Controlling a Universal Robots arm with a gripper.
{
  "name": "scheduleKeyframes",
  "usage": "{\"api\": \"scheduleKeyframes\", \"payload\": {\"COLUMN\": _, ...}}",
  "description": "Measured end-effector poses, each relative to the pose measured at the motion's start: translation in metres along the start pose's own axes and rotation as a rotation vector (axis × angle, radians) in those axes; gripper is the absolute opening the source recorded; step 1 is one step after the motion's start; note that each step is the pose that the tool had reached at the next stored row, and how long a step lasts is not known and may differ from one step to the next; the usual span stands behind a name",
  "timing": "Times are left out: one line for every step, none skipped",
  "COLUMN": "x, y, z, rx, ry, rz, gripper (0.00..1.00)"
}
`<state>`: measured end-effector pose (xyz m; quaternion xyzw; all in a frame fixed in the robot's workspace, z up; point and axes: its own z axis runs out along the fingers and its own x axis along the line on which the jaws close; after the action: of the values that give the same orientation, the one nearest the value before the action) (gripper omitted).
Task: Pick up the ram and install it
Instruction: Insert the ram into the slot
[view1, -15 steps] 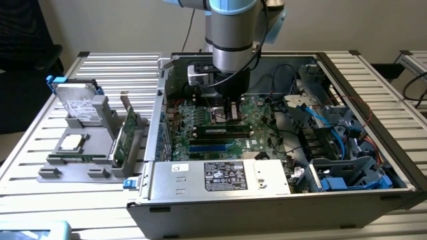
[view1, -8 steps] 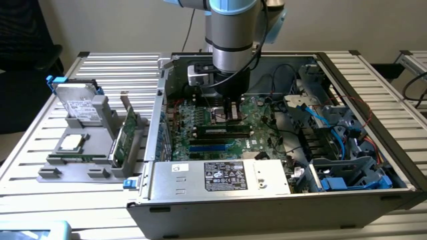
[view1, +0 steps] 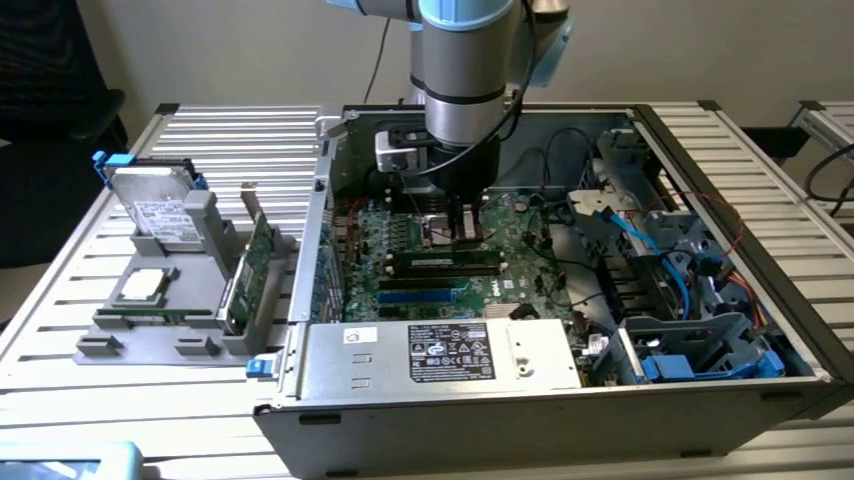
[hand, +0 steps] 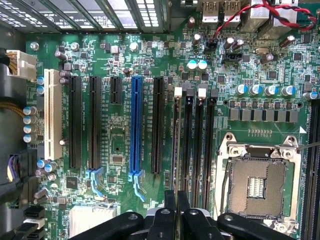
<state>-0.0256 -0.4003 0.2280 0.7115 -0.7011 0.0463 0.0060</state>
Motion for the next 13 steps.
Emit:
{"api": "scheduleKeyframes", "payload": {"x": -0.0001, "y": 0.0, "z": 0.0002, "rx": 0.0, "ry": 0.0001, "rz": 0.0, "gripper": 0.13}}
{"api": "scheduleKeyframes", "payload": {"x": -0.0002, "y": 0.0, "z": 0.0003, "rx": 0.0, "ry": -0.0001, "rz": 0.0, "gripper": 0.13}}
{"api": "scheduleKeyframes", "payload": {"x": -0.0002, "y": 0.0, "z": 0.0003, "rx": 0.0, "ry": 0.0, "rz": 0.0, "gripper": 0.13}}
{"api": "scheduleKeyframes", "payload": {"x": -0.0003, "y": 0.0, "z": 0.0003, "rx": 0.0, "ry": 0.0, "rz": 0.0, "gripper": 0.13}}
{"api": "scheduleKeyframes", "payload": {"x": -0.0007, "y": 0.0, "z": 0.0003, "rx": 0.0, "ry": -0.0001, "rz": 0.0, "gripper": 0.13}}
{"api": "scheduleKeyframes", "payload": {"x": -0.0008, "y": 0.0, "z": 0.0002, "rx": 0.0, "ry": 0.0, "rz": 0.0, "gripper": 0.13}}
{"api": "scheduleKeyframes", "payload": {"x": -0.0008, "y": 0.0, "z": 0.0002, "rx": 0.0, "ry": -0.0001, "rz": 0.0, "gripper": 0.13}}
{"api": "scheduleKeyframes", "payload": {"x": -0.0008, "y": 0.0, "z": 0.0002, "rx": 0.0, "ry": 0.0, "rz": 0.0, "gripper": 0.13}}
{"api": "scheduleKeyframes", "payload": {"x": -0.0008, "y": 0.0, "z": 0.0002, "rx": 0.0, "ry": 0.0, "rz": 0.0, "gripper": 0.13}}
{"api": "scheduleKeyframes", "payload": {"x": -0.0008, "y": 0.0, "z": 0.0, "rx": 0.0, "ry": 0.0001, "rz": 0.0, "gripper": 0.13}}
{"api": "scheduleKeyframes", "payload": {"x": -0.0007, "y": 0.0, "z": -0.0004, "rx": -0.0001, "ry": 0.0001, "rz": 0.0, "gripper": 0.13}}
{"api": "scheduleKeyframes", "payload": {"x": -0.0007, "y": 0.0, "z": -0.0007, "rx": -0.0001, "ry": 0.0002, "rz": 0.0, "gripper": 0.13}}
{"api": "scheduleKeyframes", "payload": {"x": -0.0005, "y": 0.0, "z": -0.001, "rx": 0.0, "ry": 0.0, "rz": 0.0, "gripper": 0.13}}
